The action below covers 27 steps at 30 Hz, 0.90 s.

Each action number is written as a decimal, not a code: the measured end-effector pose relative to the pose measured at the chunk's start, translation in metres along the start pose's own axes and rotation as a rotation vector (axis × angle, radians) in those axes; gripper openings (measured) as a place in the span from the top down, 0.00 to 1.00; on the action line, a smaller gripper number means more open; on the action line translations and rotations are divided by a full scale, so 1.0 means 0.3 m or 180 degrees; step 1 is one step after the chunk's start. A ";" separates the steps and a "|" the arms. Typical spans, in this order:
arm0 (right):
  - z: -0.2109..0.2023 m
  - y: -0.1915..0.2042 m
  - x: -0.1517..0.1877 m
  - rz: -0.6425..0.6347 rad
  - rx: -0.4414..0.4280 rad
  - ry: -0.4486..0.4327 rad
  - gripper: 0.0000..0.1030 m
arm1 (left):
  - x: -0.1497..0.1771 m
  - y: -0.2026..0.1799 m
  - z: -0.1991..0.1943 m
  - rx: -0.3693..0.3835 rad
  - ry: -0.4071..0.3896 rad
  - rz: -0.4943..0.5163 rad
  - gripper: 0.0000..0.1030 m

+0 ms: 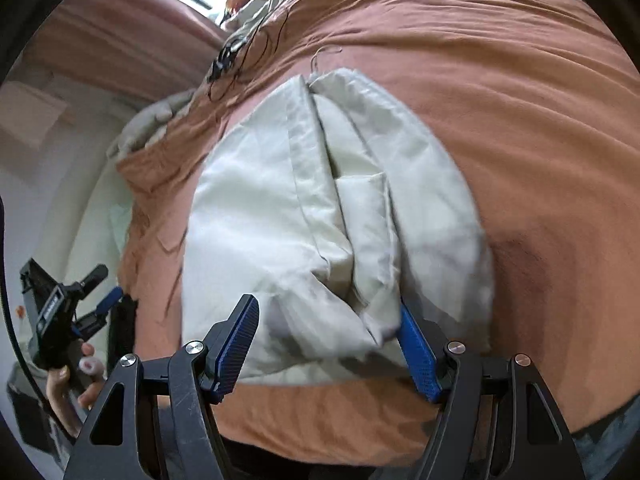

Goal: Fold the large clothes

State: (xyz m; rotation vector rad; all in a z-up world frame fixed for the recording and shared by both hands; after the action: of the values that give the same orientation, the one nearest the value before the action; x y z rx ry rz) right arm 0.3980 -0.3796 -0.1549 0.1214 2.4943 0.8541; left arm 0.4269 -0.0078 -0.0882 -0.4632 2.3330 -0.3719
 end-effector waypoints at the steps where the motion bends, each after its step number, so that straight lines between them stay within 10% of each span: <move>1: 0.013 0.004 -0.004 -0.0010 0.0007 0.0018 0.33 | 0.010 0.032 0.007 -0.0035 0.0032 -0.0036 0.21; 7: 0.097 0.031 -0.007 -0.0087 0.0087 0.0150 0.34 | 0.102 0.121 0.076 -0.0049 0.0317 -0.0219 0.22; 10: 0.109 0.033 -0.013 -0.0175 0.0143 0.0076 0.77 | 0.145 0.116 0.105 -0.0029 0.0420 -0.0220 0.22; 13: 0.060 0.031 -0.030 -0.0192 -0.0004 -0.0066 0.89 | 0.171 0.103 0.122 0.0037 0.0474 -0.0218 0.22; 27: -0.065 -0.168 -0.013 0.0168 0.0208 -0.0368 0.92 | 0.187 -0.088 0.159 0.0371 0.0579 0.0178 0.32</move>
State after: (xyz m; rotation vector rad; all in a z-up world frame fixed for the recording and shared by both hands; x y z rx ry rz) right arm 0.3955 -0.4317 -0.1701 0.2527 2.4204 0.7646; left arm 0.4282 -0.0619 -0.1449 -0.3185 2.4772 -0.5396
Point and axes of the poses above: each gripper's, at about its wrist camera, not at the fingertips, and z roughly the way its jaws point, y to its left, x to its underside, the point moved 1 cm from there along z, roughly the way its jaws point, and after that the axes turned 8 degrees about -y, right-handed, at the moved point
